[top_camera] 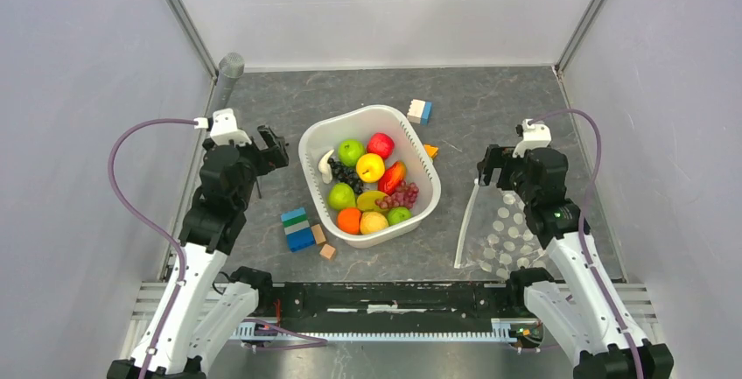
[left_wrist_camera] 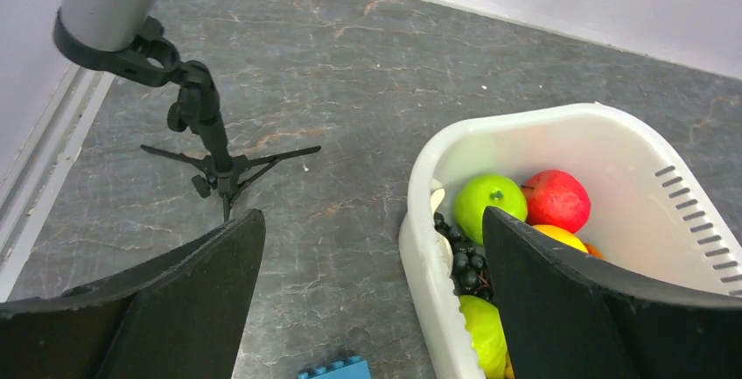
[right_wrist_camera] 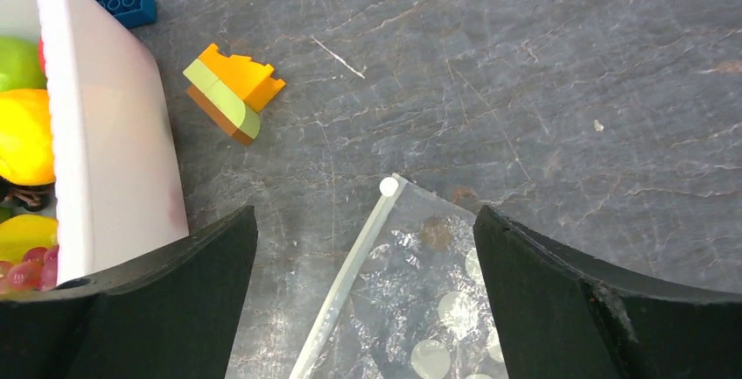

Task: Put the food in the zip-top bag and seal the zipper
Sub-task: Pick up the zipper food storage bag at the center of the board, then open the zipper of the food storage bag at the center of the board.

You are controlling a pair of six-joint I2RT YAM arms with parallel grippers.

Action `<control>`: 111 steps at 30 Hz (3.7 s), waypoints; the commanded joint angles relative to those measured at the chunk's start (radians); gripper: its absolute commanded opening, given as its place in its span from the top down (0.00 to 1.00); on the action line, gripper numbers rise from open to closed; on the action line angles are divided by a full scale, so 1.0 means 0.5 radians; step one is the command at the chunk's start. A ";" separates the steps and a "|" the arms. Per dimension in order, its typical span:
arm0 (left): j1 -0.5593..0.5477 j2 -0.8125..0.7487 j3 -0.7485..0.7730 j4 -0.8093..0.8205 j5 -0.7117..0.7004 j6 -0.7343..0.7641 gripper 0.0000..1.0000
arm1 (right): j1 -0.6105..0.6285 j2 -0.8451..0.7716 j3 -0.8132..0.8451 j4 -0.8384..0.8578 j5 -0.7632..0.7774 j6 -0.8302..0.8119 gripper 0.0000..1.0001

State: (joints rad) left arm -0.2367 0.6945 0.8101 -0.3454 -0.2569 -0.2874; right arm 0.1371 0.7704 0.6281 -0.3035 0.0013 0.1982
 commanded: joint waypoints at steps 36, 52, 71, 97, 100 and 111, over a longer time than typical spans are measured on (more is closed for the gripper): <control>0.016 -0.004 -0.112 0.034 1.151 -0.211 0.00 | 0.656 0.464 -0.287 -0.110 0.402 0.306 0.33; 0.016 -0.041 -0.165 0.081 1.217 -0.256 0.00 | 0.882 0.557 -0.500 0.113 0.640 0.518 0.57; -0.097 -0.003 -0.169 0.267 1.573 -0.303 0.00 | 0.888 -0.030 -0.520 0.304 0.483 0.426 1.00; -1.650 1.424 0.705 0.761 0.898 -0.111 0.17 | 0.887 -0.593 0.076 -0.208 0.645 0.423 0.99; -1.676 1.496 0.711 0.873 0.910 -0.151 0.19 | 0.885 -0.597 0.043 -0.177 0.583 0.448 0.99; -1.699 1.779 0.876 0.955 0.931 -0.205 0.29 | 0.885 -0.589 -0.004 -0.120 0.478 0.486 0.99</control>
State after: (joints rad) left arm -1.0813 1.5494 1.1847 0.0628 0.1928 -0.3634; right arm 0.5762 0.4801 0.6365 -0.3981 0.2710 0.4232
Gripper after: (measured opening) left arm 0.746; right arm 0.005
